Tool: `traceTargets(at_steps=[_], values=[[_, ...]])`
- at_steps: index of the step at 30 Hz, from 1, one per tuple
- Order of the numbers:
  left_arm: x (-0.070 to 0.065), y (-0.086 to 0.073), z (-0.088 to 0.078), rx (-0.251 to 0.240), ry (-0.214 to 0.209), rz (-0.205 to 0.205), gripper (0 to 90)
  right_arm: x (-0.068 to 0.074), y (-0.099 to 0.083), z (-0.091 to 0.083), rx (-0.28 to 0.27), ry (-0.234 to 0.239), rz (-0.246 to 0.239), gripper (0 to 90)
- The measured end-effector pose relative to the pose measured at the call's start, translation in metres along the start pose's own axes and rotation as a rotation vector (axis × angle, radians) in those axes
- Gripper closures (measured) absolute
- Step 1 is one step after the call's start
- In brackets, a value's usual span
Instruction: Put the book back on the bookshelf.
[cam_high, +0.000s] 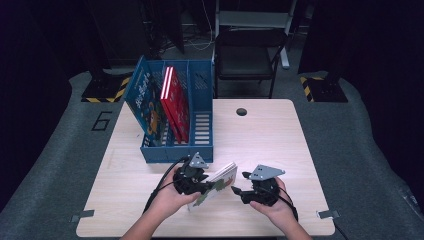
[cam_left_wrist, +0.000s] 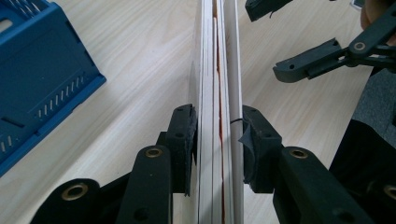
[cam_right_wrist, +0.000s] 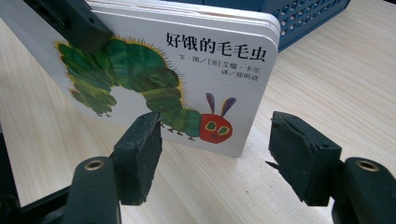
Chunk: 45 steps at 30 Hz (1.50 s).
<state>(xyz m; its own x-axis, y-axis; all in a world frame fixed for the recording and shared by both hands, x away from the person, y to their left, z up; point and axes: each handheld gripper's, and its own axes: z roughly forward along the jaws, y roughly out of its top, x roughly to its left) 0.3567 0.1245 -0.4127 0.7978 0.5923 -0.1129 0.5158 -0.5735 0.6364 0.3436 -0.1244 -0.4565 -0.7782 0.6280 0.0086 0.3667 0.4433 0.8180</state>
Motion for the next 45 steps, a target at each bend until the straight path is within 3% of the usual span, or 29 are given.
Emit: traceTargets(at_steps=[10, 17, 18, 20, 21, 24, 26, 30, 34, 45], values=[[0.001, 0.005, 0.009, 0.053, -0.009, -0.009, 70.2, 0.001, -0.001, 0.001, 0.001, 0.002, 0.003, 34.0], [0.001, 0.007, 0.010, 0.066, 0.012, -0.006, 74.5, 0.001, -0.001, 0.001, 0.002, 0.003, 0.006, 34.0], [0.001, 0.008, 0.009, 0.069, 0.028, -0.015, 74.9, 0.001, -0.001, 0.001, 0.003, 0.000, 0.006, 34.0], [0.002, 0.008, 0.009, 0.071, 0.026, -0.020, 76.1, 0.000, -0.001, 0.001, -0.001, 0.000, 0.001, 34.2], [0.003, 0.009, 0.010, 0.069, 0.022, -0.045, 76.6, -0.001, -0.001, 0.001, -0.002, 0.000, 0.000, 34.2], [0.005, 0.009, 0.009, 0.071, 0.015, -0.058, 76.7, -0.001, -0.002, 0.000, 0.000, -0.002, 0.005, 34.3], [0.007, 0.010, 0.009, 0.061, 0.017, -0.091, 76.7, -0.001, -0.002, 0.000, -0.001, -0.006, 0.007, 34.4], [0.010, 0.012, 0.005, 0.062, 0.030, -0.102, 76.8, -0.001, -0.002, 0.000, 0.001, -0.003, 0.013, 34.4], [0.016, 0.019, -0.007, 0.032, 0.035, -0.130, 76.8, -0.001, -0.002, 0.000, 0.004, -0.008, 0.013, 34.5], [0.027, 0.034, -0.030, -0.010, 0.063, -0.155, 76.8, -0.003, -0.002, 0.002, 0.000, -0.002, 0.010, 34.6]])
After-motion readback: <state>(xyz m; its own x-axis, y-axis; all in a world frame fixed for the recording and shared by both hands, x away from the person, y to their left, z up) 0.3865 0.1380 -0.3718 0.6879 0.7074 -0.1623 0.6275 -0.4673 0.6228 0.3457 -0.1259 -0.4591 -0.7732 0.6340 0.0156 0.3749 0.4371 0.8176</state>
